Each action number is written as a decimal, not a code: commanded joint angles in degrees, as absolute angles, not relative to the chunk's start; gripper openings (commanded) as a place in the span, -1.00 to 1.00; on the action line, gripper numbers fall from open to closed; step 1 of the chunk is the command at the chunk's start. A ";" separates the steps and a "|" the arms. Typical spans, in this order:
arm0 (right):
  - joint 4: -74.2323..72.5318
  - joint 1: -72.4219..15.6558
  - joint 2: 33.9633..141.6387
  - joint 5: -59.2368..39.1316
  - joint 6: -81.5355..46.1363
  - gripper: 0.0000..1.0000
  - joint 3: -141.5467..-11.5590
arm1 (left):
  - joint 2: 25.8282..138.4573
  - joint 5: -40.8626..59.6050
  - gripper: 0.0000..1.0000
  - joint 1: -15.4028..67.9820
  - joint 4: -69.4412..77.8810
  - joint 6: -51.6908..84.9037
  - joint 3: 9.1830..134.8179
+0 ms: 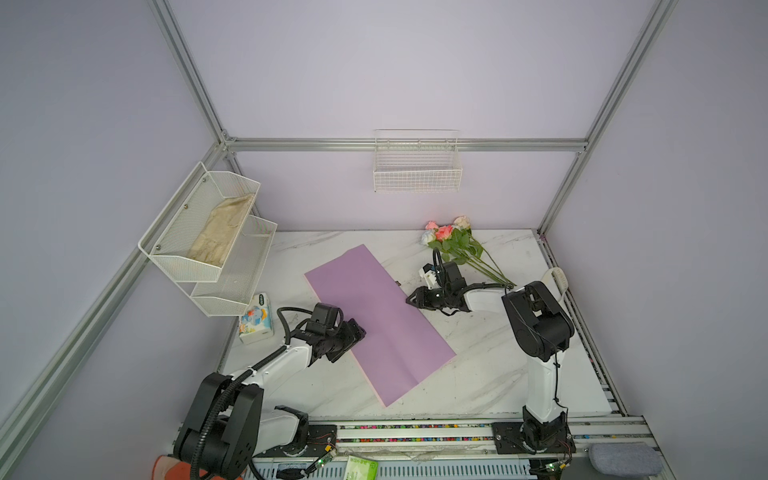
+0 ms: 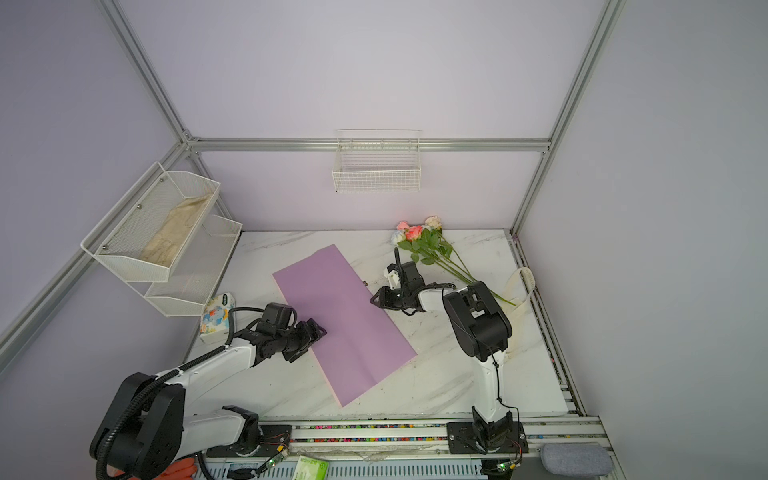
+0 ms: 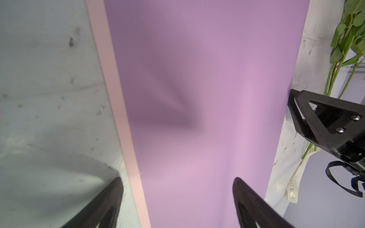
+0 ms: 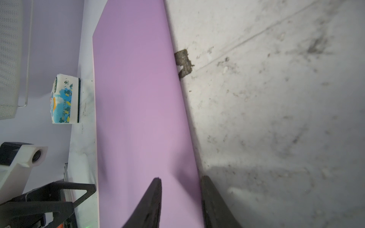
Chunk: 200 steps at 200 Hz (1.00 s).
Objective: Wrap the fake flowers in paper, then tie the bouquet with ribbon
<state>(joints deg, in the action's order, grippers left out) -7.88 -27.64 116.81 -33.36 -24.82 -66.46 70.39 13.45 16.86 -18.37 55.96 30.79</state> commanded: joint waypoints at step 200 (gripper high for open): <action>-0.25 -27.60 118.82 -32.73 -25.02 -0.27 -63.86 | 77.68 16.77 0.56 17.49 -12.55 55.01 31.42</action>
<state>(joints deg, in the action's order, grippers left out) -7.90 -27.64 116.79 -33.65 -24.84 -66.26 75.13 16.80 17.02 -11.86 55.92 30.87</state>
